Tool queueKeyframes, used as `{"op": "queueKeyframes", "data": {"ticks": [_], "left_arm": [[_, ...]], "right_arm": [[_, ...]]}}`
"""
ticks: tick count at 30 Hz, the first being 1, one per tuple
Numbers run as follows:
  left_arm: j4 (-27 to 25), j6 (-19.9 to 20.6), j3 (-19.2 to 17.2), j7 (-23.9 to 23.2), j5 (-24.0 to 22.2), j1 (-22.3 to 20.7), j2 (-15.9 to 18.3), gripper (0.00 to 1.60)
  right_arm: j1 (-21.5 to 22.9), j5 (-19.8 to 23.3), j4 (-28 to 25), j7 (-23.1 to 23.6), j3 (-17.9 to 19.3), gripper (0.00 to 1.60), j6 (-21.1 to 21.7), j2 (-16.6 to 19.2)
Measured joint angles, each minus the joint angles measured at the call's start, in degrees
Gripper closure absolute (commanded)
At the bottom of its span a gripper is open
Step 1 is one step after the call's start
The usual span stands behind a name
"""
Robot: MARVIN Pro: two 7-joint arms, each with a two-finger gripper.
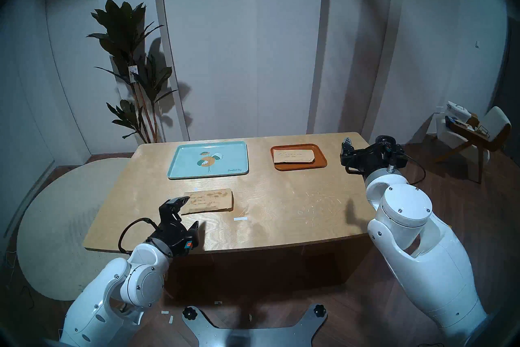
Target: Sort the mail into the trays, one tray per recipient
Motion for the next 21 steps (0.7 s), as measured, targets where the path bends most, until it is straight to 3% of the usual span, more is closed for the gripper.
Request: {"op": "queueKeyframes", "data": {"ticks": [11,21], "left_arm": [[3.74,-3.25,0.50,-3.78,1.86,-4.24,2.86,0.00],[10.52,-5.14,-0.58,-4.25,0.64,-9.50,2.11,0.00]], "right_arm": [[0.00,0.00,0.00,0.00,-0.02,0.00,-0.01,0.02],[0.00,0.00,0.00,0.00,-0.02,0.00,-0.01,0.03]]}}
